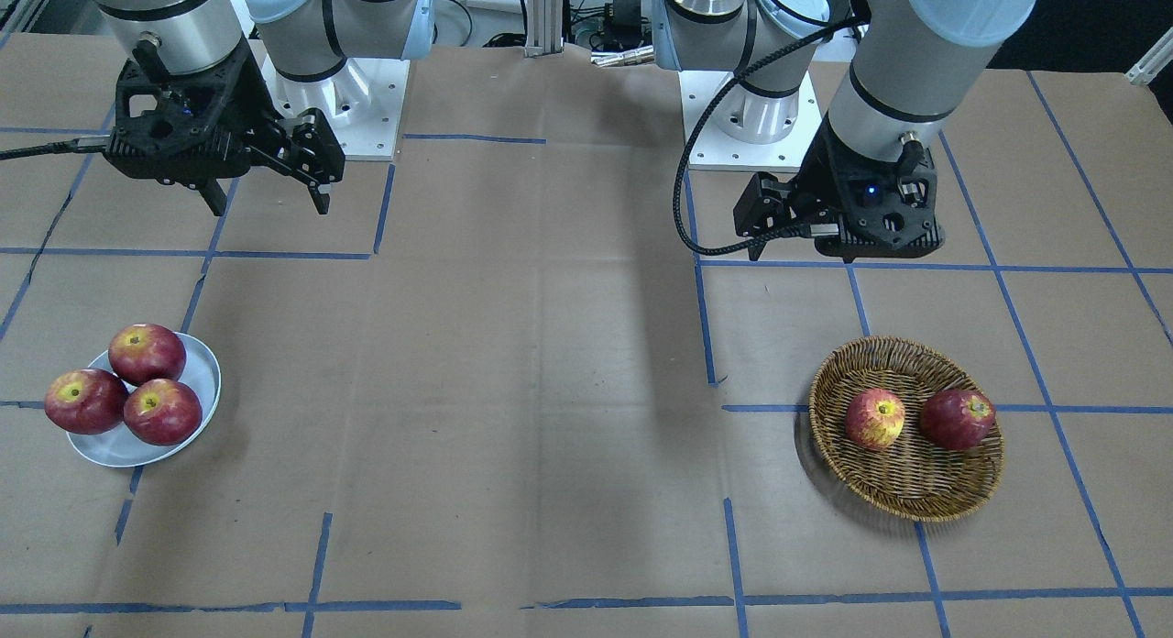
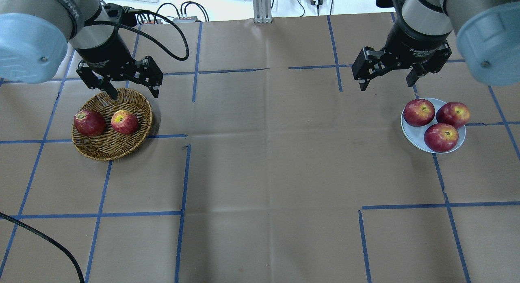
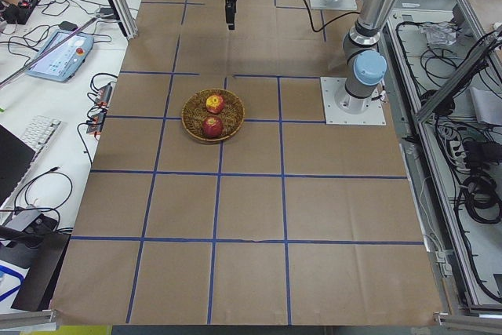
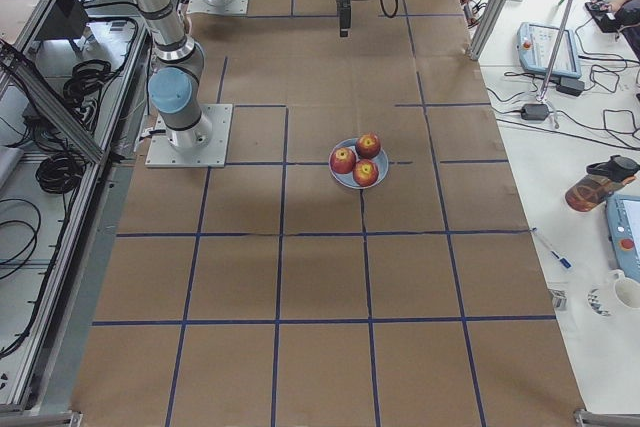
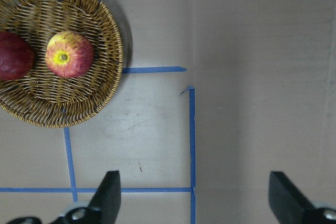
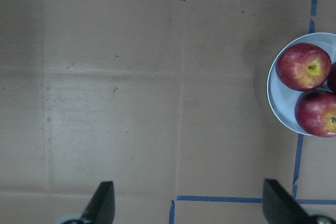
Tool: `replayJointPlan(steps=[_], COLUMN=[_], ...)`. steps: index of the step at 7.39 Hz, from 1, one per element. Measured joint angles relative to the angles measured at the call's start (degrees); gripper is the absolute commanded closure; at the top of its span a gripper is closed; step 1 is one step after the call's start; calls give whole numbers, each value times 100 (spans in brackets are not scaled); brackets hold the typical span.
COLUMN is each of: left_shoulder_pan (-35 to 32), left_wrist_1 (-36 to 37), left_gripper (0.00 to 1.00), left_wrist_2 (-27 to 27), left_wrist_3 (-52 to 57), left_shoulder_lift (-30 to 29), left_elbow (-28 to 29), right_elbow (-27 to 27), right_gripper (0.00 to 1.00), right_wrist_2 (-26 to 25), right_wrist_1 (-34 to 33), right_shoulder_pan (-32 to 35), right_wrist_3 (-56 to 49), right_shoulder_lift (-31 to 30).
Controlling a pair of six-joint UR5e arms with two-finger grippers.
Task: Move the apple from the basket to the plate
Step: 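Lower the left gripper into the basket around the yellow-red streaked apple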
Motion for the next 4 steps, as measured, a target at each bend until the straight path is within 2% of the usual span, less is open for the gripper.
replayJointPlan(steps=[3,4], left_shoulder_pan=[567,819], left_wrist_1=[1568,1980], left_gripper=[2,7], left_wrist_2=[8,-38], left_wrist_3=[1405,1831], left_shoulder_lift=[-575,-859], left_elbow=[-430,-571], right_elbow=[0,4], right_gripper=[0,0], right_wrist_2=[5,8], right_wrist_1=[18,21], right_shoulder_pan=[-2,-2], right_wrist_3=[0,0], right_shoulder_lift=[31,29])
